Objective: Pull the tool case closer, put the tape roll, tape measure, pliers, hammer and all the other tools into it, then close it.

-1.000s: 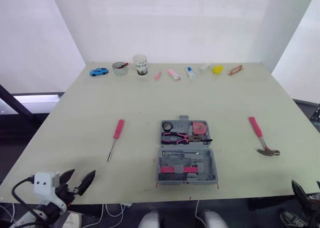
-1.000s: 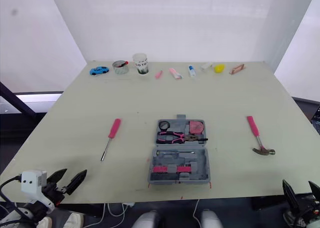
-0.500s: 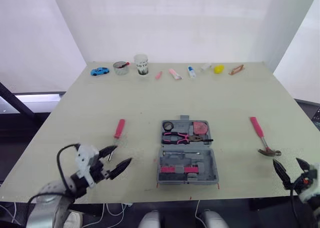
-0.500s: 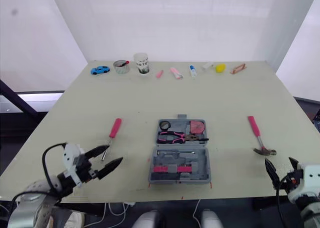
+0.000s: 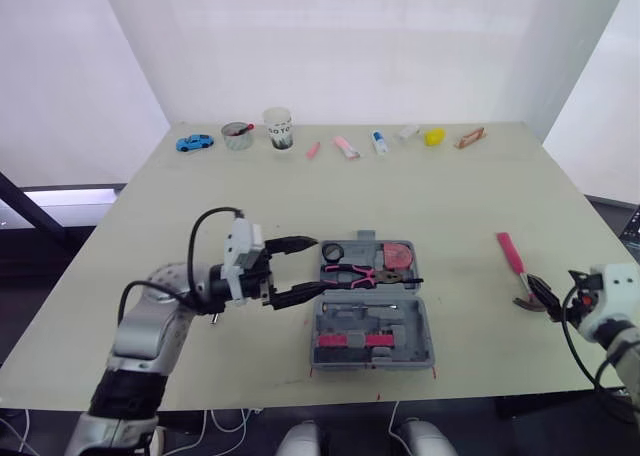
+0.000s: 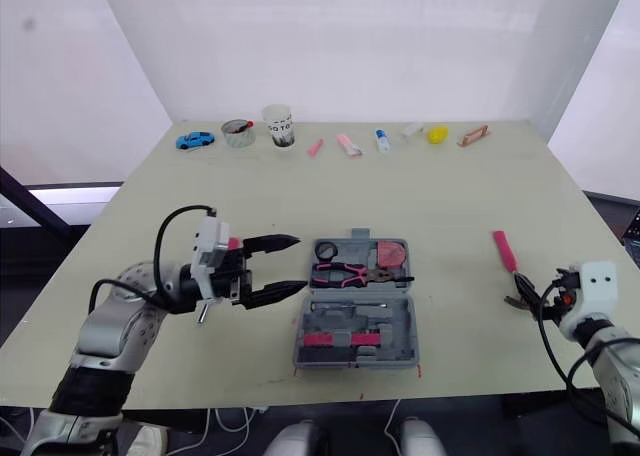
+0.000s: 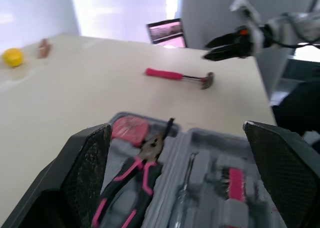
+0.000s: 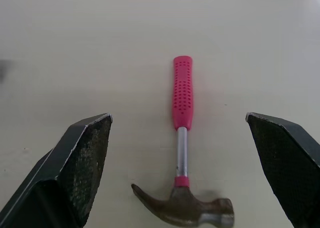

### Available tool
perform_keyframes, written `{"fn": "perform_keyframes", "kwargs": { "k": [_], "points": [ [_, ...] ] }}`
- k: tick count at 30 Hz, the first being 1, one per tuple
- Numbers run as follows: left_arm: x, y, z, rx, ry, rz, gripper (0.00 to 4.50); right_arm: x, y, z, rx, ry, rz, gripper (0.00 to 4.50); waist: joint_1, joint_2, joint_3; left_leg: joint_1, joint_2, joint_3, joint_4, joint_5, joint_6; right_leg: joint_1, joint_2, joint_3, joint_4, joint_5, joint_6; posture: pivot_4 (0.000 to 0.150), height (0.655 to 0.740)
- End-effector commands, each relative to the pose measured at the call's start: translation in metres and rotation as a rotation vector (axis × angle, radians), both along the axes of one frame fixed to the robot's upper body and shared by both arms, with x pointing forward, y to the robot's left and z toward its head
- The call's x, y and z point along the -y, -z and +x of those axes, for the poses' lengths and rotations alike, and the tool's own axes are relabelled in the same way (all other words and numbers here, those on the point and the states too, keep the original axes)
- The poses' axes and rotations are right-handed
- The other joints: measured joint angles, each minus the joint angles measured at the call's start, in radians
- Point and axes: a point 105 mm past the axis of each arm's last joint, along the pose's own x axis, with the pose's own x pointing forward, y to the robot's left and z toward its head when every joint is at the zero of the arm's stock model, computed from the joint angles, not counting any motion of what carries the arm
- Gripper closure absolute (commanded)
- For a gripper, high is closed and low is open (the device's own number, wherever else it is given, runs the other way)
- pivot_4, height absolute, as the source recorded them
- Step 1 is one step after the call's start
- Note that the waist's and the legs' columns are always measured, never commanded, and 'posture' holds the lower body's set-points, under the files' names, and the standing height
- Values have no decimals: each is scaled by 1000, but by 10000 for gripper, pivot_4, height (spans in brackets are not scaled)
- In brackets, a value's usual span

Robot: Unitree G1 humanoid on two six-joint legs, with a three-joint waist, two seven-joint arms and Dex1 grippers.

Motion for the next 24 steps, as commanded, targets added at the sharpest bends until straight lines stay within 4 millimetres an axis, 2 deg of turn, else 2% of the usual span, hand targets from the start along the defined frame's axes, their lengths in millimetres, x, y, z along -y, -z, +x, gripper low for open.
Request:
{"fn": "perform_keyframes", "kwargs": {
  "k": [1, 8, 11, 17, 20, 21, 24],
  "points": [
    [13, -14, -8, 24, 123, 14, 217, 13, 1, 12, -29, 5, -24, 0, 0, 0, 0, 0, 0, 0, 0, 0, 0, 0, 0, 0, 0, 0, 0, 1500, 7400],
    [25, -32, -8, 44, 203, 7, 217, 26, 25, 28, -113, -4, 3, 0, 0, 0, 0, -1, 0, 0, 0, 0, 0, 0, 0, 0, 0, 0, 0, 1500, 7400],
    [30, -42, -15, 49, 249, -3, 217, 33, 39, 32, -140, 4, -10, 0, -2, 0, 1, 0, 0, 0, 0, 0, 0, 0, 0, 0, 0, 0, 0, 1500, 7400],
    [32, -52, -17, 61, 253, -22, 217, 27, 54, 36, -162, -25, 43, 0, -6, 1, 1, 0, 0, 0, 0, 0, 0, 0, 0, 0, 0, 0, 0, 1500, 7400],
    [32, -51, -18, 64, 249, -19, 0, 21, 58, 39, -167, -43, 51, 8904, -11, 0, 1, 0, 0, 0, 0, 0, 0, 0, 0, 1, 0, 0, 0, 1500, 7400],
    [31, -51, -18, 69, 243, -19, 0, 19, 58, 40, -170, -45, 52, 15726, -14, 0, 1, 0, 0, 0, 1, 0, 0, 0, 0, 0, 1, 0, 0, 1500, 7400],
    [29, -56, -13, 86, 218, -28, 0, 17, 66, 39, -202, -52, 61, 27877, -20, 0, 1, 0, 0, 0, 1, 0, 0, 0, 0, 0, 1, 0, 0, 1500, 7400]
  ]
}}
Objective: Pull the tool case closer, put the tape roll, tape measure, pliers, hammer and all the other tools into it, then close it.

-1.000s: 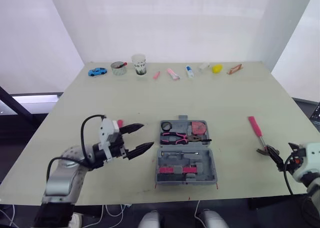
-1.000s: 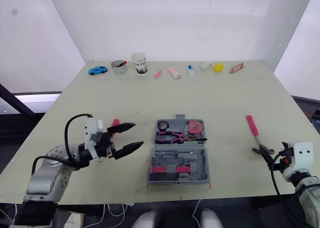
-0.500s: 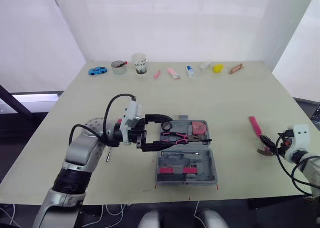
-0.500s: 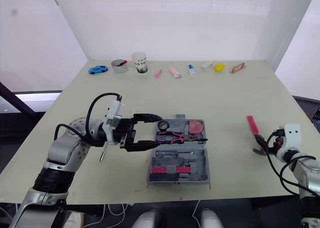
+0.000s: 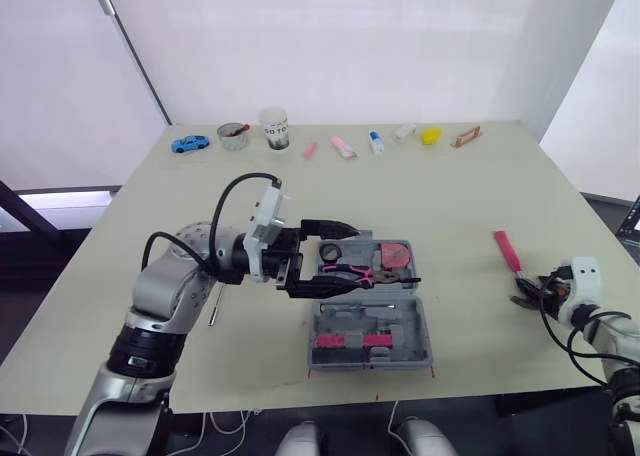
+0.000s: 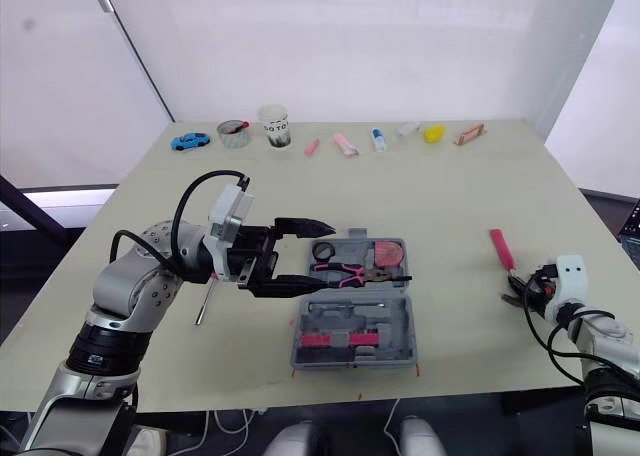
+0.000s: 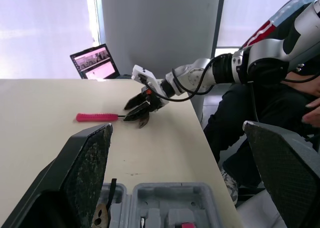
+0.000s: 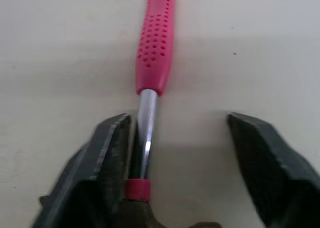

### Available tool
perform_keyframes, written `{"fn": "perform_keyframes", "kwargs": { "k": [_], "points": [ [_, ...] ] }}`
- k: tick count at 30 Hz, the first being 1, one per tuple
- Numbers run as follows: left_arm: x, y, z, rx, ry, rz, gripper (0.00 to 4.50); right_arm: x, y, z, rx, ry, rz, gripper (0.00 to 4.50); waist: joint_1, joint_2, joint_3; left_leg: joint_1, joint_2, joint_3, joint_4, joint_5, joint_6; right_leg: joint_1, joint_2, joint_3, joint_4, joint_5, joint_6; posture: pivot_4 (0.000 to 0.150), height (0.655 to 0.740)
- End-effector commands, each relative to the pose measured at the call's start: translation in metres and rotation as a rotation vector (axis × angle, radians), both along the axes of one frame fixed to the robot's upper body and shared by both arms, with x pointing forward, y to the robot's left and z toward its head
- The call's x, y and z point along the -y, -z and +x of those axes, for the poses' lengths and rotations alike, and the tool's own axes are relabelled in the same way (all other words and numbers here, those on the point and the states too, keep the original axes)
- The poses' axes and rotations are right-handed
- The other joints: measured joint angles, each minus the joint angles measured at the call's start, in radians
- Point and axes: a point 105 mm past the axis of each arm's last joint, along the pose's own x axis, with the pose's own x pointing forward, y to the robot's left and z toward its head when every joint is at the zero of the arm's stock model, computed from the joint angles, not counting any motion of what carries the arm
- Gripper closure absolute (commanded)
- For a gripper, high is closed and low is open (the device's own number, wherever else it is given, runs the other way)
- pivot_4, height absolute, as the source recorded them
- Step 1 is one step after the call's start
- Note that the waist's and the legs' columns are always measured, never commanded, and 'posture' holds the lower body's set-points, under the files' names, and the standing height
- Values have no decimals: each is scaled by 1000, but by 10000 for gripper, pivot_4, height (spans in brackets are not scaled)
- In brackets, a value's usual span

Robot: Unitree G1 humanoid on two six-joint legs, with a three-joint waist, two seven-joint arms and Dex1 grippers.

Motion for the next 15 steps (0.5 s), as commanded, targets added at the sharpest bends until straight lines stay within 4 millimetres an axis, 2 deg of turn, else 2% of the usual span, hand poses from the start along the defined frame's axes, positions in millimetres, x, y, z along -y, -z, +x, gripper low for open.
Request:
{"fn": "perform_keyframes", "kwargs": {
  "k": [1, 2, 4, 10, 15],
  "points": [
    [-3, -18, 1, 77, -17, -29, 0, -2, 10, -3, -45, -20, -12, 32568, -4, 0, 0, 0, 0, 0, 0, 0, 0, 0, 0, 0, 0, 0, 0, 1500, 7400],
    [-4, -19, 2, 80, -21, -31, 0, -2, 13, -4, -56, -28, -24, 37626, -3, 0, 0, 0, 0, 0, 1, 0, 0, 1, 0, 0, 0, 0, 0, 1500, 7400],
    [-5, -20, 3, 84, -25, -33, 0, -4, 19, -7, -72, -42, -56, 44441, -2, -1, 0, 0, 0, -1, 1, 0, 0, 1, 0, -1, 0, 0, 0, 1500, 7400],
    [-4, -20, 3, 83, -16, -33, 0, -3, 25, -12, -60, -32, -101, 44441, 0, -1, -1, 0, 0, -1, 2, 0, 0, 3, 0, -1, 0, 0, 0, 1500, 7400],
    [-5, -19, 3, 82, -11, -31, 0, 0, 9, -10, 23, -13, -125, 44441, 5, -1, -1, 0, 0, -2, 2, 0, 0, 3, 0, -1, 0, 0, 0, 1500, 7400]
  ]
}}
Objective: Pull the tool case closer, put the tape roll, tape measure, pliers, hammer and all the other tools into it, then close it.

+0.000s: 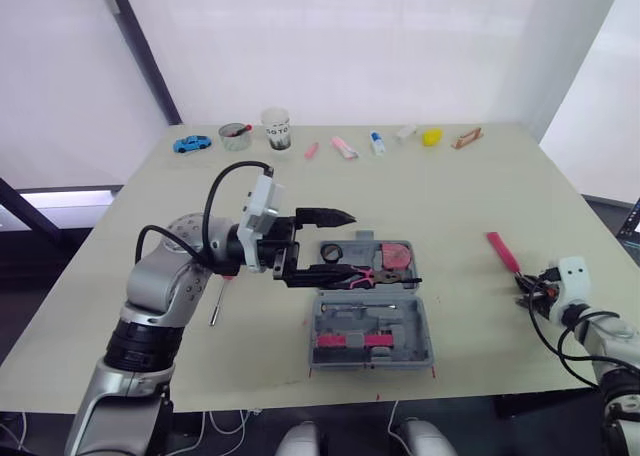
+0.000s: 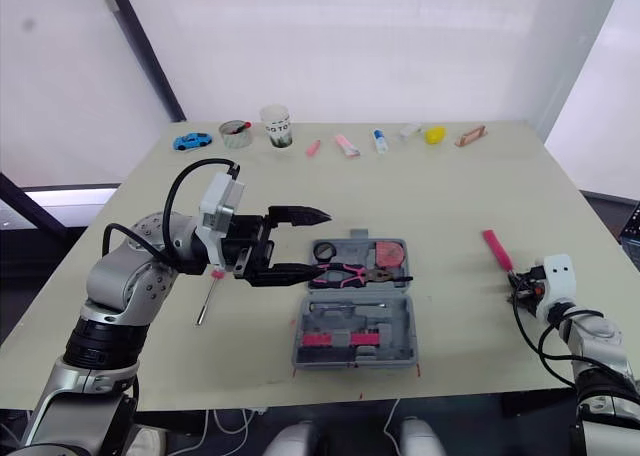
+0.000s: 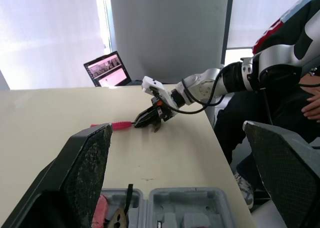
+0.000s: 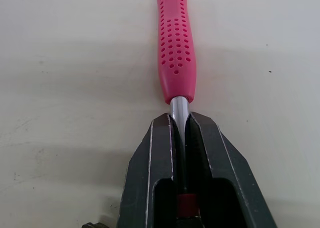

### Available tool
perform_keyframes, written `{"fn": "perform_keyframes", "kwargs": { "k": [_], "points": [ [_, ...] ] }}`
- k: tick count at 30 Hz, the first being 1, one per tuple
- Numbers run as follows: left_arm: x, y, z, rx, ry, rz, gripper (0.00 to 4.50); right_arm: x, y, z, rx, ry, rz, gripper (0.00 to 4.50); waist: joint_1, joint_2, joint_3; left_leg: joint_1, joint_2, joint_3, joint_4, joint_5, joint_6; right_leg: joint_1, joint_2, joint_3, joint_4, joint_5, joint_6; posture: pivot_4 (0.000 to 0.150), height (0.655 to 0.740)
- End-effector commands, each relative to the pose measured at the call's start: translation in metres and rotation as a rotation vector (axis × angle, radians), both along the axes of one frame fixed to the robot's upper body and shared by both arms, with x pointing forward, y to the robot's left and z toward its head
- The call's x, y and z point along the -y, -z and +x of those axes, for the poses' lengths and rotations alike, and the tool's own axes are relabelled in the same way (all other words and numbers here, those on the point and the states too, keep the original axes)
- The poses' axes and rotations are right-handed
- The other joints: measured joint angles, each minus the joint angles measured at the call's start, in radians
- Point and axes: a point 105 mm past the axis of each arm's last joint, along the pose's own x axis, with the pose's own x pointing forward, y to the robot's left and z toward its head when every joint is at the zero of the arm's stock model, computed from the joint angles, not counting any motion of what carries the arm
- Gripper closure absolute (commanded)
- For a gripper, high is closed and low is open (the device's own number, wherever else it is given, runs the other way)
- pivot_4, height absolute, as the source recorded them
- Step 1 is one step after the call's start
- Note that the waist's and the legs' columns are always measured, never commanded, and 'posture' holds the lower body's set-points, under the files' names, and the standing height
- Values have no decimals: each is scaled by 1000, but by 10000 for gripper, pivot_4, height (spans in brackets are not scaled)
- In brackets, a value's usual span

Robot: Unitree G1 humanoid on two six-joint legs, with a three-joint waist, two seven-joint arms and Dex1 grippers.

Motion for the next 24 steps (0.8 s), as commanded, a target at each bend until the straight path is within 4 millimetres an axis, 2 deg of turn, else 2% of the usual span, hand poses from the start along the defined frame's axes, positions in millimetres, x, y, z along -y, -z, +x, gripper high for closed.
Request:
{"fn": "perform_keyframes", "kwargs": {
  "k": [1, 7, 10, 13, 17, 21, 24],
  "points": [
    [-1, -7, -2, 33, 16, -11, 0, 7, 0, -9, 7, 17, -23, 44441, 4, 0, 0, 0, 0, 0, 0, 0, 0, 0, 0, 0, 0, 0, 0, 1500, 7400],
    [-2, -5, -2, 28, 22, -6, 0, 3, -40, -16, 82, -61, -58, 44441, 14, 3, 2, -2, 0, 0, 0, 0, 0, -1, 0, 0, 0, 0, 0, 1500, 7400],
    [-4, -6, -5, 14, 51, 7, 0, -13, -69, -27, 100, -174, -96, 44441, 14, 7, 4, -1, 0, 0, 0, 0, 0, -2, 0, 1, 0, 0, 0, 1500, 7400],
    [-8, -3, -3, 17, 57, 36, 0, -34, -95, -37, 94, -286, -113, 44441, 9, 9, 5, -1, 0, 0, 0, 0, 0, -2, 1, 1, 1, 0, 0, 1500, 7400],
    [-16, 7, 1, 27, 45, 99, 0, -71, -113, -57, 36, -466, -112, 44441, 13, 8, 5, -1, 1, -1, 0, 0, 0, -2, 3, 1, 1, 0, 0, 1500, 7400],
    [-28, 16, 12, 46, 3, 138, 0, -106, -116, -78, -110, -669, -130, 44441, 16, 7, 7, -2, 1, -1, 0, 0, 0, -3, 2, 0, 0, 0, 0, 1500, 7400],
    [-39, 23, 15, 36, -1, 170, 0, -132, -120, -84, -148, -798, -168, 44441, 13, 5, 8, -2, 0, -1, 1, 0, 0, -2, 2, 0, 0, 0, 0, 1500, 7400]
  ]
}}
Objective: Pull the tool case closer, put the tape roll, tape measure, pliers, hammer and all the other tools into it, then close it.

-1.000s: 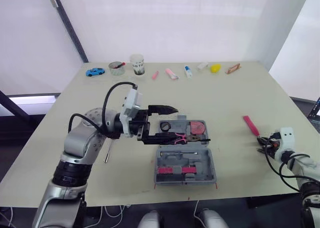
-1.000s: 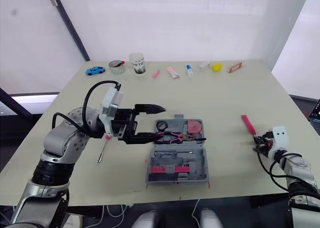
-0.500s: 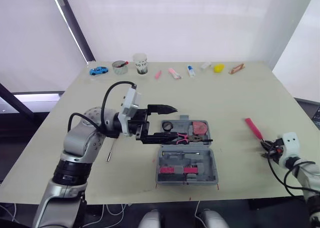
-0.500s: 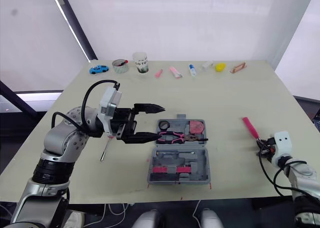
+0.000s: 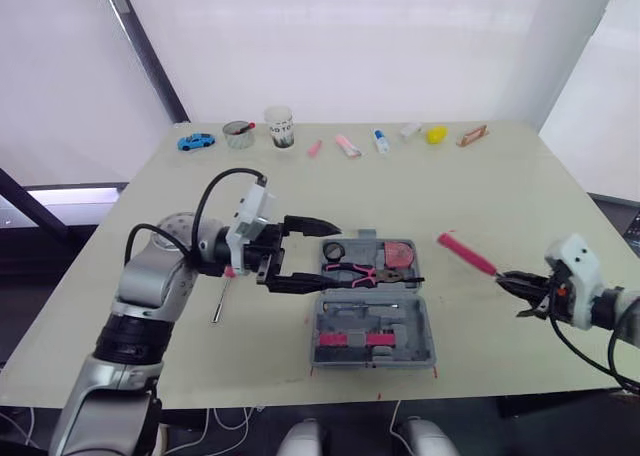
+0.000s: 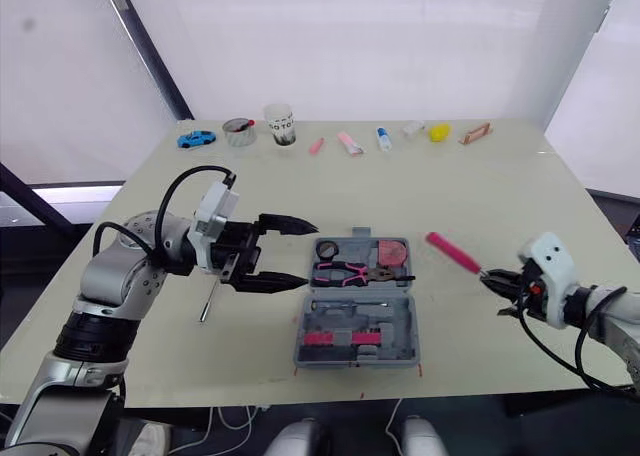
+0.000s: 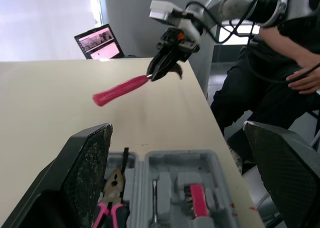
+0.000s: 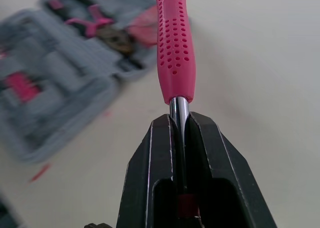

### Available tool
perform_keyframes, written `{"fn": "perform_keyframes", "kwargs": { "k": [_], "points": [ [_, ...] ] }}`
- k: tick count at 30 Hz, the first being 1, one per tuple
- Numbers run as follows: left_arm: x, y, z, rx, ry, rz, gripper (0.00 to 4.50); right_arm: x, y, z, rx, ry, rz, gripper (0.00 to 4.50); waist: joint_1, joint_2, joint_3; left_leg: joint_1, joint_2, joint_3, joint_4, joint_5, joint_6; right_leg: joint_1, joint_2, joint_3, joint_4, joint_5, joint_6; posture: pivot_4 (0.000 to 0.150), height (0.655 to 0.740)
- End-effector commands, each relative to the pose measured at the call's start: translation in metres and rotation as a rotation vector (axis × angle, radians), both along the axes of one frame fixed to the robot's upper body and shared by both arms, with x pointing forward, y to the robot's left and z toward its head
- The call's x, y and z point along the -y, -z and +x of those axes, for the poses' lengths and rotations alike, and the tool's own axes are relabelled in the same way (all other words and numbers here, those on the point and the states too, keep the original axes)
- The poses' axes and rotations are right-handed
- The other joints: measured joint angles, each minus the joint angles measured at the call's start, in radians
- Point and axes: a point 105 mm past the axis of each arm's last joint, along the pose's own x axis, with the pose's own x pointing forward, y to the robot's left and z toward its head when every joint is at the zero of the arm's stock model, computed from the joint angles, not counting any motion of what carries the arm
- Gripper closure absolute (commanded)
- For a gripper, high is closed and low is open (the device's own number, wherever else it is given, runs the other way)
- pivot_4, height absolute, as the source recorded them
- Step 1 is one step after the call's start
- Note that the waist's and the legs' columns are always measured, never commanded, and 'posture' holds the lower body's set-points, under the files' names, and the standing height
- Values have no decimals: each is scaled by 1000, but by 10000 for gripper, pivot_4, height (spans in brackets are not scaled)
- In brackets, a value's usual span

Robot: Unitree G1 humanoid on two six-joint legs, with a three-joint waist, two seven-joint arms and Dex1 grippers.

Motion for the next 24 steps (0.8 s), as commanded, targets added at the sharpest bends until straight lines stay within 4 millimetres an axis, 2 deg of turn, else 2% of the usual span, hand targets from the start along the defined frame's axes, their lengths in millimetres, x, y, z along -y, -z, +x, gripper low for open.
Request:
{"fn": "perform_keyframes", "kwargs": {
  "k": [1, 4, 6, 9, 12, 15, 19, 24],
  "points": [
    [-13, 2, 4, 39, 8, 48, 0, -36, -13, -8, -12, -181, -40, 44441, -3, -3, 2, 0, 0, 0, 0, 0, 0, -1, 0, 0, 0, 0, 0, 1500, 7400],
    [-20, 3, 6, 54, 8, 49, 0, -55, -13, -9, -19, -272, -76, 44441, -1, -4, 3, -1, 0, 0, 0, 0, 0, -1, 0, -1, 0, 0, 0, 1500, 7400],
    [-29, 4, 1, 27, 25, 45, 0, -73, -7, -9, -23, -363, -137, 44441, -1, -5, 3, -1, 0, 0, 0, 0, 0, -1, 0, -1, 0, 0, 0, 1500, 7400],
    [-40, 8, -7, -13, 23, 72, 0, -91, 4, -6, -23, -446, -226, 44441, -7, -6, 4, -2, 1, -3, 0, 0, 0, -3, 0, 0, 0, 0, 0, 1500, 7400],
    [-54, 9, -16, -32, 16, 102, 0, -110, 8, 3, 1, -477, -247, 44441, -5, -6, 4, -3, 1, -7, 0, 0, 0, -3, 0, -1, 0, 0, -1, 1500, 7400],
    [-70, 11, -25, -55, -6, 167, 0, -129, 14, 0, -18, -561, -275, 44441, 3, -6, 6, -6, 0, -8, 1, 0, 0, -5, -2, -4, 0, 0, 0, 1500, 7400],
    [-76, 16, -32, -61, -8, 191, 0, -141, 23, 6, -32, -601, -333, 44441, 0, -7, 7, -7, 1, -8, 2, 0, 0, -6, -2, -4, 2, 0, -1, 1500, 7400],
    [-76, 15, -37, -45, 2, 181, 0, -145, 30, 12, -35, -615, -377, 44441, 2, -7, 7, -10, 1, -9, 4, 0, 0, -8, -2, -7, 2, 0, 0, 1500, 7400]
  ]
}}
